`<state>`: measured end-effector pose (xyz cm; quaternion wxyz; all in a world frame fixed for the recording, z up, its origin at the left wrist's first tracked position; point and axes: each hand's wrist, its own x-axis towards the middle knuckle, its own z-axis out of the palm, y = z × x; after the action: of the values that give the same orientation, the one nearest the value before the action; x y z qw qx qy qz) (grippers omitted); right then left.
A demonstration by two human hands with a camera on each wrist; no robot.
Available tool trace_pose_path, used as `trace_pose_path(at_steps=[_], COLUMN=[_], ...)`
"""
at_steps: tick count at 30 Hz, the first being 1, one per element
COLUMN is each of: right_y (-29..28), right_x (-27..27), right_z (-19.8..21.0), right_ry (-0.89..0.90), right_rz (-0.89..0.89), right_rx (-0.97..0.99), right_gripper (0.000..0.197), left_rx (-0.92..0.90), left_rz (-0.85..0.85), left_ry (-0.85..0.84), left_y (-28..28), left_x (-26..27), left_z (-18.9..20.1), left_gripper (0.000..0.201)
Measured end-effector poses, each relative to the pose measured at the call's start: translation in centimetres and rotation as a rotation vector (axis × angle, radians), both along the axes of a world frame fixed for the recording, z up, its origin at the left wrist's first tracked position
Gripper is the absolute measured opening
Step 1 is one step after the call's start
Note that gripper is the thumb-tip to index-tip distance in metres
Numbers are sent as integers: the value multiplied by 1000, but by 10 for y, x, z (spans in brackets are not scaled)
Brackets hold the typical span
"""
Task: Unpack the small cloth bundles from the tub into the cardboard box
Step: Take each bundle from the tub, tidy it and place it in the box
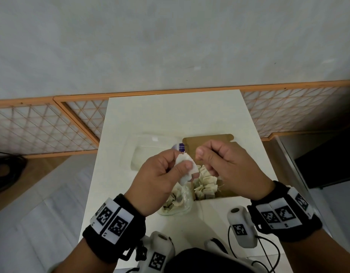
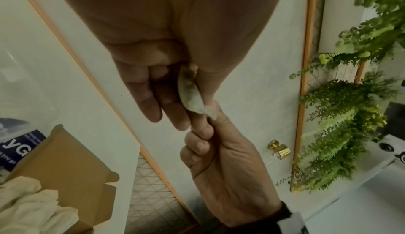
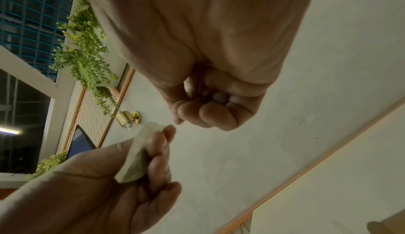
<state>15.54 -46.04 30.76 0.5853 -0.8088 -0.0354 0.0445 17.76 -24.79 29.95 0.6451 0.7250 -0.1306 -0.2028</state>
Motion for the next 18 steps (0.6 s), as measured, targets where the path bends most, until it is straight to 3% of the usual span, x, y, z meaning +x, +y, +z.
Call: trace_pose_path(at_steps=[5,10,16,18], right_y=[-2,9,52,64], right_x=[4,10,10,9], right_z=[-4,-43,-153,-188], right_ry=[-19,123,261,302], right_rz=[-54,25,357,464], right_rx=[-34,-31,-553,-687], right_gripper=[29,23,11,27], left_rx=[-33,-52,-57,-29], left_rz=[29,119,209,235], left_ry=[35,11,8,-8], left_y=[5,19,52,62], left_x=[-2,-6,-19,-24], left_z=[-2,-7,-14,-16], left_gripper=[25,19,10,13])
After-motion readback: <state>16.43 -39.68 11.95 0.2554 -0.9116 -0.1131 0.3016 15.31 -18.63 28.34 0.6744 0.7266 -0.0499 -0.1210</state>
